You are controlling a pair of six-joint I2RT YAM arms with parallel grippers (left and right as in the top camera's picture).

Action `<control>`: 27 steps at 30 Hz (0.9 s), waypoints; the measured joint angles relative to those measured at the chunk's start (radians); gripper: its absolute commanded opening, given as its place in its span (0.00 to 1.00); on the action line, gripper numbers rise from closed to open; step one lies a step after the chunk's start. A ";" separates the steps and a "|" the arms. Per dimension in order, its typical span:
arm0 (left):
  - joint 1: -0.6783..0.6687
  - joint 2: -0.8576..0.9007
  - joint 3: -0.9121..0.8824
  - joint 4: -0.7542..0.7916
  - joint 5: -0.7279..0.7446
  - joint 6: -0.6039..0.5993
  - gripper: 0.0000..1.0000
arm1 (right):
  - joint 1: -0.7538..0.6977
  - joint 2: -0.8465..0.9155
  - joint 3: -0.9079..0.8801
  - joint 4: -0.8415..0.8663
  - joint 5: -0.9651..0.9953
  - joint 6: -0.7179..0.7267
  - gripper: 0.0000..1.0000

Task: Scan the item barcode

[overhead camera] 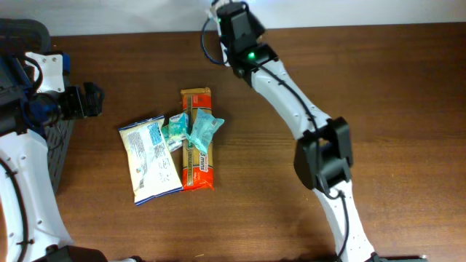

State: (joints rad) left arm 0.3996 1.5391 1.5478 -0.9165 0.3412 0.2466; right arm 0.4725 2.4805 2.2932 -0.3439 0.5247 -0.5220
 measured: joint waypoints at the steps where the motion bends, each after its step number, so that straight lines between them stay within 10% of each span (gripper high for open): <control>1: 0.000 0.000 0.000 0.000 0.000 0.000 0.99 | -0.003 0.042 0.000 0.000 0.038 -0.011 0.04; 16: 0.000 0.000 0.000 0.001 0.000 0.000 0.99 | 0.013 0.061 -0.001 -0.258 0.055 0.134 0.04; 23: 0.000 0.000 0.000 0.001 0.000 0.000 0.99 | -0.130 -0.659 0.016 -0.960 -0.342 0.589 0.04; 27: 0.000 0.000 0.000 0.000 0.000 0.000 0.99 | -0.438 -0.626 -0.023 -1.200 -0.352 0.715 0.04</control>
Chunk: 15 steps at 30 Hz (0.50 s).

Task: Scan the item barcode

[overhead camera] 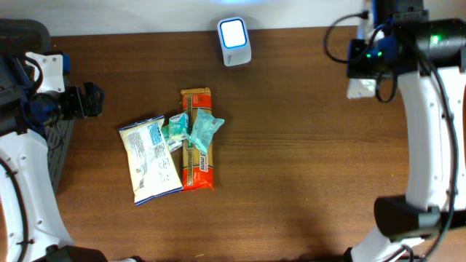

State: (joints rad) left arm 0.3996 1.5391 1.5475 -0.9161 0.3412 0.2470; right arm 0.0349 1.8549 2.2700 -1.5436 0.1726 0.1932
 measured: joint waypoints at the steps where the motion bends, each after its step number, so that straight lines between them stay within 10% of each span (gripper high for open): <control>1: 0.000 0.000 0.000 0.000 0.000 0.000 0.99 | -0.050 0.039 -0.053 -0.003 -0.003 0.030 0.04; 9: 0.000 0.000 0.000 0.000 0.000 0.000 0.99 | -0.183 0.177 -0.650 0.285 -0.006 0.137 0.05; 12: 0.000 0.000 0.000 0.000 0.000 0.000 0.99 | -0.187 0.175 -0.766 0.337 -0.001 0.145 0.71; 15: 0.000 0.000 0.000 0.000 0.000 0.000 0.99 | -0.187 0.175 -0.763 0.257 -0.020 0.114 0.75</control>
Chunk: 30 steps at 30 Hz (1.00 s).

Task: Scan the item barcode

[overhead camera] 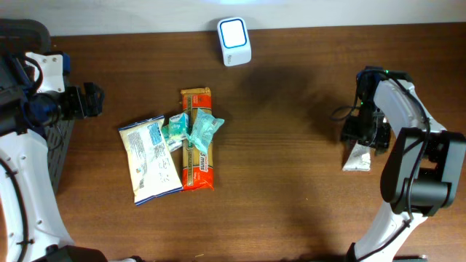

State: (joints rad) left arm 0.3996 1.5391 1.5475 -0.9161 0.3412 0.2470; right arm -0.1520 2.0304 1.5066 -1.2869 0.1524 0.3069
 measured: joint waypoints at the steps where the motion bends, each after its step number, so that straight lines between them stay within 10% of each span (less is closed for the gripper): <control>1: 0.000 0.000 0.000 0.000 0.000 0.000 0.99 | 0.000 -0.001 0.040 -0.038 -0.023 -0.019 0.75; 5: 0.000 0.000 0.000 0.000 0.000 0.000 0.99 | 0.056 -0.010 0.309 -0.055 -0.320 -0.122 0.77; 8: 0.000 0.000 0.000 0.001 0.000 0.000 0.99 | 0.243 -0.012 0.304 0.135 -0.532 -0.095 1.00; 21: 0.000 0.000 0.000 -0.001 0.000 0.000 0.99 | 0.699 0.150 0.202 0.586 -0.595 0.273 1.00; 30: 0.000 0.000 0.000 0.000 0.000 0.000 0.99 | 0.770 0.196 0.196 0.689 -0.536 0.289 0.31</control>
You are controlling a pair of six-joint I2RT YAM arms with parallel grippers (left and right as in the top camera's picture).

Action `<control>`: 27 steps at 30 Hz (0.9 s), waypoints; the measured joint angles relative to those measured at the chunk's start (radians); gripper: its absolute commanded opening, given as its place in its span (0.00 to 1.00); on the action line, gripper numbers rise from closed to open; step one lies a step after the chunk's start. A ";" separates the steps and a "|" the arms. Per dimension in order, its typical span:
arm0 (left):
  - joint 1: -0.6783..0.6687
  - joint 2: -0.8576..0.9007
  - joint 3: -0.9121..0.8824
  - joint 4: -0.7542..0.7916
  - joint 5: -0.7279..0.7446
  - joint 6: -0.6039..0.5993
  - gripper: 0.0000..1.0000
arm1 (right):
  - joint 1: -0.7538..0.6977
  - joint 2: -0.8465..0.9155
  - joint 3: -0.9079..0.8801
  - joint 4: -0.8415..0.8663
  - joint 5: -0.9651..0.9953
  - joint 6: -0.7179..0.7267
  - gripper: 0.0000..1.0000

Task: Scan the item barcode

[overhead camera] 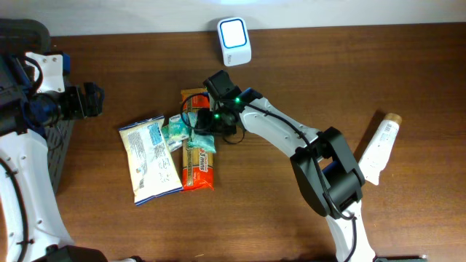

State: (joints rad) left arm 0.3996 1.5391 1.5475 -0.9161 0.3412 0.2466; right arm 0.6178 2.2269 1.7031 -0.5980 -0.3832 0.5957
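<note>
The white barcode scanner [234,33] stands at the back edge with its window lit. A pile of items lies left of centre: a white and blue snack bag [149,159], an orange bar wrapper [196,164] and teal packets [175,131]. My right gripper [206,122] is down on the pile, over the teal packet and the top of the orange bar; its fingers are hidden under the wrist. A white tube [378,149] with a tan cap lies alone on the right. My left gripper [93,100] hangs at the far left, away from the items.
A dark rack [62,149] stands at the left table edge under the left arm. The right arm's forearm [280,135] stretches across the middle of the table from its base at the front right.
My right gripper has left the white tube on the right side of the table and is now over the pile at the teal packet. The tube lies free, turned slightly. The left arm is unmoved.
First my right gripper was at the back edge over the scanner's spot. Then it was at the back right with the white tube, the scanner uncovered. Then it was low on the right with the tube on the table. Now the tube lies free and the gripper is at the pile.
</note>
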 measured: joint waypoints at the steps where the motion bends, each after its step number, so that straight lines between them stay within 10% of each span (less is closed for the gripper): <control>1: 0.000 0.000 0.000 0.000 0.000 0.000 0.99 | 0.000 0.000 0.000 -0.002 0.001 -0.005 0.31; 12: 0.000 0.000 0.000 0.000 0.000 0.000 0.99 | -0.079 -0.095 0.077 -0.483 0.341 -0.727 0.55; 16: 0.000 0.000 0.000 0.000 0.000 0.000 0.99 | -0.076 -0.095 0.074 -0.373 0.144 -0.587 0.04; 20: 0.000 0.000 0.000 0.000 0.000 0.000 0.99 | 0.003 -0.072 0.072 -0.319 0.071 -0.286 0.04; 27: 0.000 0.000 0.000 0.000 0.000 0.000 0.99 | -0.001 -0.021 0.021 -0.560 0.105 -0.229 0.06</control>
State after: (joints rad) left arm 0.3996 1.5391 1.5475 -0.9165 0.3412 0.2466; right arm 0.6167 2.2059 1.7237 -1.1576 -0.2783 0.3672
